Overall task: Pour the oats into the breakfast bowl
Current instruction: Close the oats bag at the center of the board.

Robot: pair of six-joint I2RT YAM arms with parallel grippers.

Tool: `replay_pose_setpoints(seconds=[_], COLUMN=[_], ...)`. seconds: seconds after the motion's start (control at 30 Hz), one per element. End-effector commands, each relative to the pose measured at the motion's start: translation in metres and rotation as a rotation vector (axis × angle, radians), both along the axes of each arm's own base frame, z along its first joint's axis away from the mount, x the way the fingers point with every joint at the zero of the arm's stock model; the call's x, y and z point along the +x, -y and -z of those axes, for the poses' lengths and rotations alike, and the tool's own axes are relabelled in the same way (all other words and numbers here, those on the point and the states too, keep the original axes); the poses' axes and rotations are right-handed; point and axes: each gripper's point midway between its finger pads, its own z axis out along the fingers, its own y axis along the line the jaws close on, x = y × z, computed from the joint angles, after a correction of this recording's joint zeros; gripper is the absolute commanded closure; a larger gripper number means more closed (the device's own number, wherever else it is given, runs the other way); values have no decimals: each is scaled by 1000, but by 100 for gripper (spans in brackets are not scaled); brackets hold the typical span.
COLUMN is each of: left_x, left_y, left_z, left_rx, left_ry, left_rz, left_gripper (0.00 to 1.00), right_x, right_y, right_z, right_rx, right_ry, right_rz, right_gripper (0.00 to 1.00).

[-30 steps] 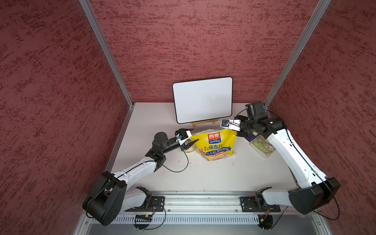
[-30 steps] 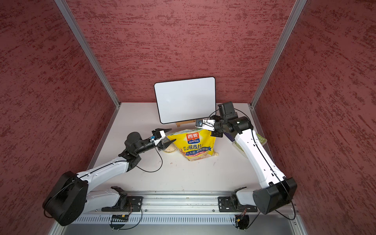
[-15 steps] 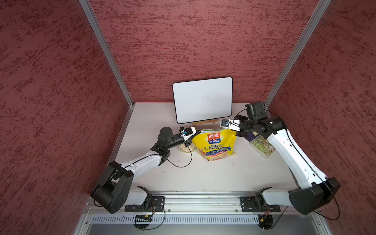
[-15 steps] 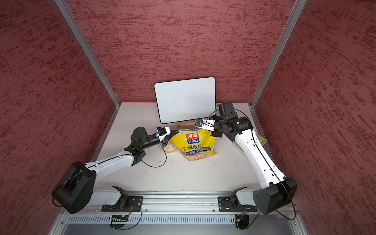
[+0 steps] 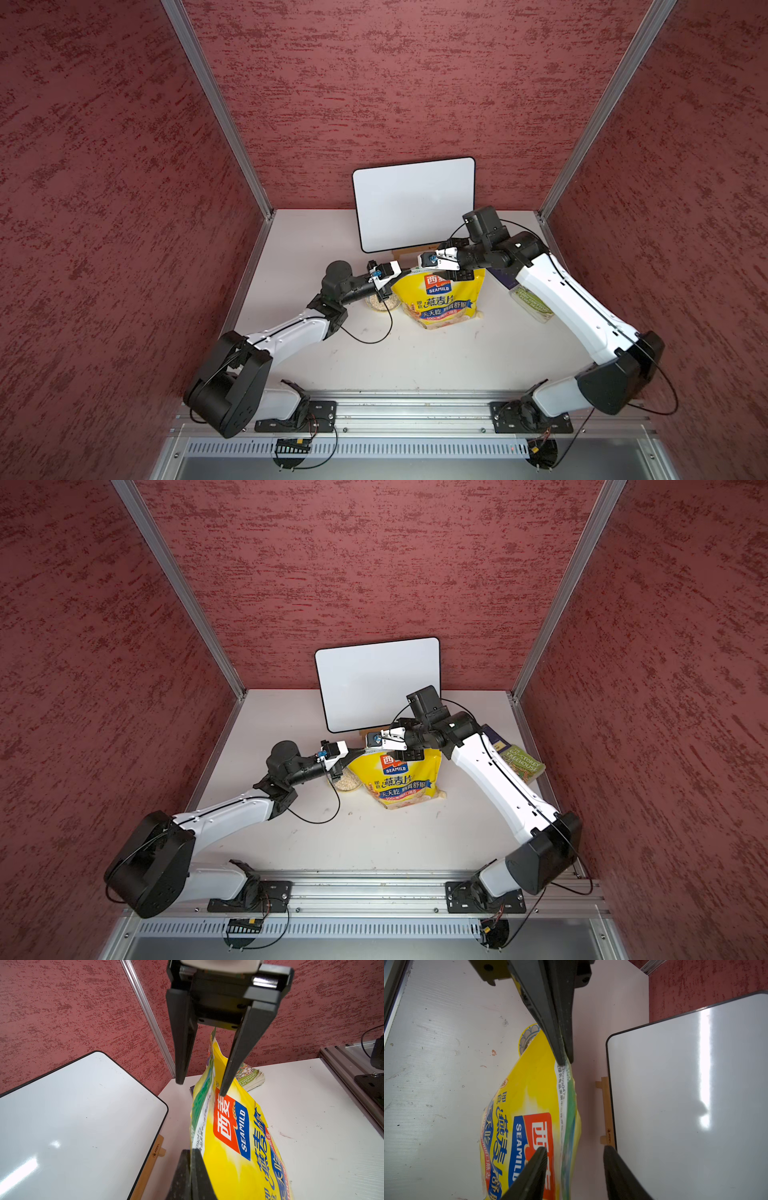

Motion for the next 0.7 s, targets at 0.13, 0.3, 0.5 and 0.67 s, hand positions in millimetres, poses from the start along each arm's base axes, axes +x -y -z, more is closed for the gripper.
replay_pose_setpoints(seconds=[0.13,0.3,0.5,0.67], left_x=[-9,-9,-9,-10], left_y=[-2,-2,-2,-1], left_z=[-23,-21,-21,-21], left_rx=[-65,-59,-59,-58], left_ry=[65,62,56,53], left_rz=[17,12,14,18], left_gripper=[100,100,100,100], right_x=[-3,-6,-9,-10], right_y=[-18,-19,-28,-39], right_z=[0,-6,-7,-4], right_rx=[11,31,60,74], right_ry=[-24,-28,-27,-38], right_rz=[-43,-48,-59,-76], right_gripper=[94,100,79,86])
